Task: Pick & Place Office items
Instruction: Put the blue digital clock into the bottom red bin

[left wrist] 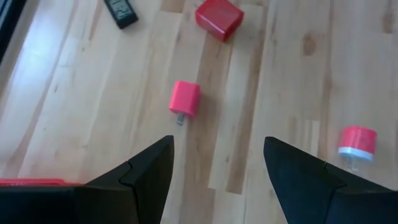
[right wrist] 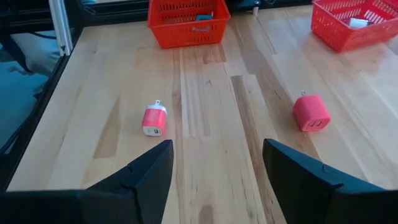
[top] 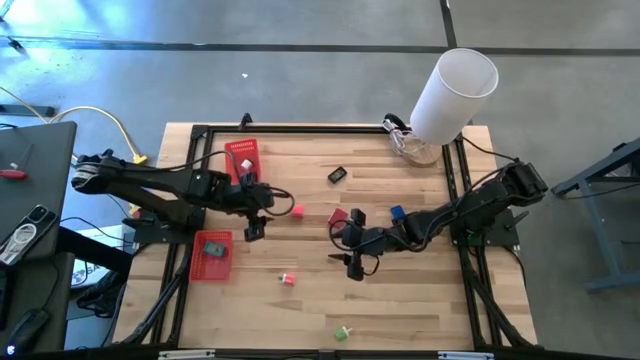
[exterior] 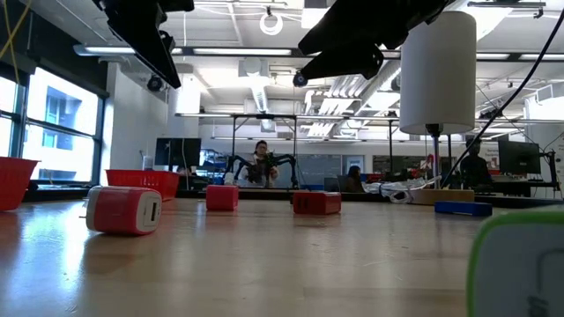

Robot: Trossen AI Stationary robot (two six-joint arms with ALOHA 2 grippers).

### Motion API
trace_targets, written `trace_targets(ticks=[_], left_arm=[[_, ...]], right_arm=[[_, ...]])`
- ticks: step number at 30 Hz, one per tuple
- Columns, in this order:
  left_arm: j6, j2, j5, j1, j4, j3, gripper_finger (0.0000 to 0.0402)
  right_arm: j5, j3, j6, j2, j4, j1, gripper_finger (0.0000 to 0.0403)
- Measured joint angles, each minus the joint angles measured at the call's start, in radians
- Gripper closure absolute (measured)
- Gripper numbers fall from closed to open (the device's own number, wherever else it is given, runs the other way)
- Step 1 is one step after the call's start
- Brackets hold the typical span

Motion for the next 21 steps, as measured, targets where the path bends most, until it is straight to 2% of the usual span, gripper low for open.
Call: trace_targets(ticks=[8,14,21], left_arm=[[-0.033,0.000,0.000,-0.036,0.021,0.000,0.0163],[-0.120,0.000,-0.001,-0.046,0.087,0.000,0.0163],[-0.123,0.000,-0.003,-0.046,0.165,-0.001,0.0163]], right_arm=[[0.001,0.000,0.004,0.000,-0.001,0.000,0.0167],[0.003,0.000,0.005,0.000,-0.025,0.000,0.0167],[0.003,0.000,0.037,0.000,-0.033,0.000,0.0167]])
